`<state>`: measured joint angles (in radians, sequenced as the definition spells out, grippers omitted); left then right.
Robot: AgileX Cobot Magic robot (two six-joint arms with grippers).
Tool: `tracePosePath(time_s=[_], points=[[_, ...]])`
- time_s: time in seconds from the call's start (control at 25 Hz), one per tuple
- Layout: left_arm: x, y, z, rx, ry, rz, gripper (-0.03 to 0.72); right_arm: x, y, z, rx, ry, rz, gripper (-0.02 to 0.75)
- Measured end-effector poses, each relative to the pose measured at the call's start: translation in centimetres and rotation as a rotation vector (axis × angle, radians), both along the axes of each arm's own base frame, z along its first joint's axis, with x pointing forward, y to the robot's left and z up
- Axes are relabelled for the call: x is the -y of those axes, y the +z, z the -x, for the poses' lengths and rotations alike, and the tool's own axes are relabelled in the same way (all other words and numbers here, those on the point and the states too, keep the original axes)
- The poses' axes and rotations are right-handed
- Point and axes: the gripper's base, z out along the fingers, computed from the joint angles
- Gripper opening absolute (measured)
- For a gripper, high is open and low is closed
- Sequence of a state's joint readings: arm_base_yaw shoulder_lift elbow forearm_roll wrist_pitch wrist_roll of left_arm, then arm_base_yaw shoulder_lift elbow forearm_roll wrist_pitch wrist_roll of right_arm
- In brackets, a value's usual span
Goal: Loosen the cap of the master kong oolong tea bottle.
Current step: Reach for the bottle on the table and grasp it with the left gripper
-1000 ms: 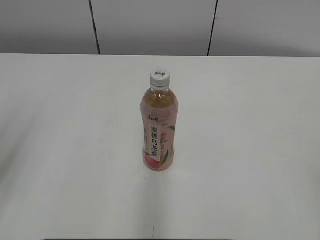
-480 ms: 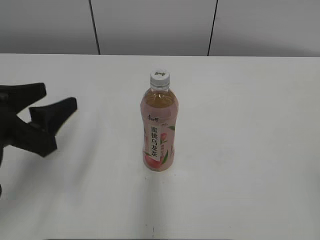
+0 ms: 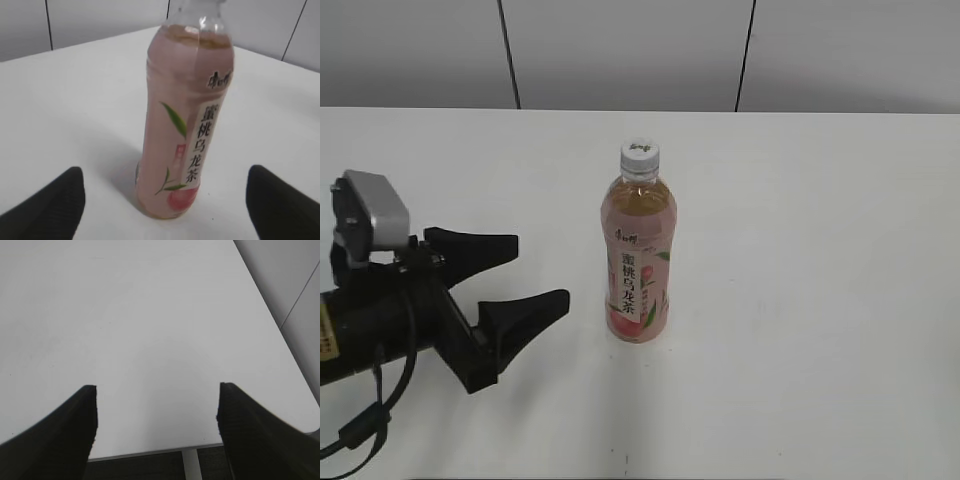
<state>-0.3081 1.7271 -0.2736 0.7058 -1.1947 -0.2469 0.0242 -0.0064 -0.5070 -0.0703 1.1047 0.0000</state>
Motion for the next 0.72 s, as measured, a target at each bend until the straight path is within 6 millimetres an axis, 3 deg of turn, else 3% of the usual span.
tracePosePath(time_s=[0.28,0.72], points=[[1.0,-1.4,-2.2,-0.024,-0.037,-0.004,0.596,0.0,0.0,0.0,0.0,0.0,0.0,0.565],[5.9,-1.1,-4.3,0.027,-0.193,0.039,0.594,0.0,0.0,0.0,0.0,0.0,0.0,0.565]])
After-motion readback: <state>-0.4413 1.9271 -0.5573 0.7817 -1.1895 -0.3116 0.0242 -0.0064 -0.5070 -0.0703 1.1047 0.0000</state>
